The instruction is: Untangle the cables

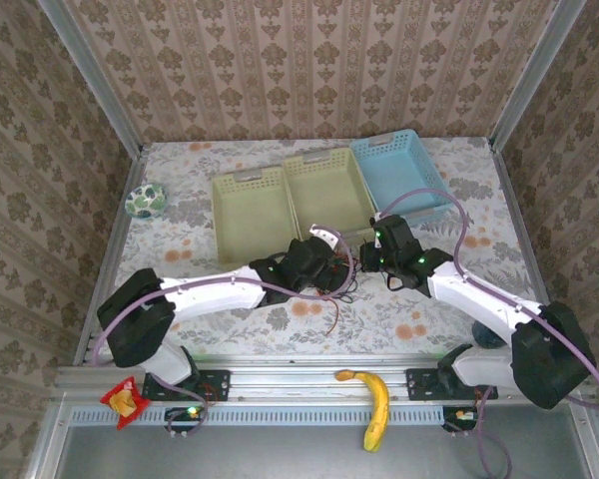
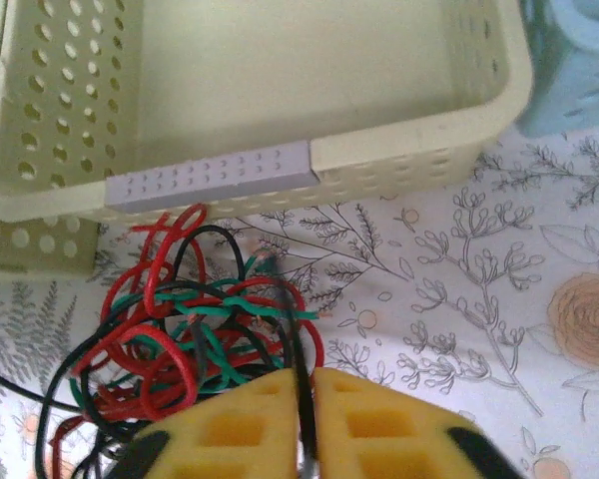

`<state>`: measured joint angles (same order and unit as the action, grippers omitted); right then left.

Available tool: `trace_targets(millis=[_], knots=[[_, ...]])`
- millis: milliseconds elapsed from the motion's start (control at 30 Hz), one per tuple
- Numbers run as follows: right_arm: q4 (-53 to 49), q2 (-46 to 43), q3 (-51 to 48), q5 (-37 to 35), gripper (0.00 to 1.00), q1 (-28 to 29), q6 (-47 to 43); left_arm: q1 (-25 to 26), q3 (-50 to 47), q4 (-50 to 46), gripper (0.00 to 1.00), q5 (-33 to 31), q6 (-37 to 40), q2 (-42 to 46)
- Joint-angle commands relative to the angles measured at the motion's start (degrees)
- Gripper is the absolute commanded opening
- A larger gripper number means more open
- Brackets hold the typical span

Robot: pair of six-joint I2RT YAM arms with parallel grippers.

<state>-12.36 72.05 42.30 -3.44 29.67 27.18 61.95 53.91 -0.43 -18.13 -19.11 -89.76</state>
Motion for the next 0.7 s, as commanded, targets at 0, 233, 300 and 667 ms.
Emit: trace_targets(millis=[0,233,300,667], knots=[[-1.8,-0.8,2.9,1.3,0.0,-0.5,-0.3,0.2,2.2,-0.4,1.0,0.6,1.4,-2.4],[-5.1,-6.8,4.2,0.0,0.0,-2.3,-0.2,-0.2,4.0,-2.5,0.88,-0.5,0.1,-6.8],[-6.2,-8.4,4.9,-1.2,0.0,-3.0,0.5,-0.4,4.2,-3.1,0.85,0.4,-0.4,-7.6],[-7.0,-15.5,9.9,-6.3,0.0,-6.6,4.3,-0.9,2.3,-3.8,0.78,0.9,-1.3,-8.2]])
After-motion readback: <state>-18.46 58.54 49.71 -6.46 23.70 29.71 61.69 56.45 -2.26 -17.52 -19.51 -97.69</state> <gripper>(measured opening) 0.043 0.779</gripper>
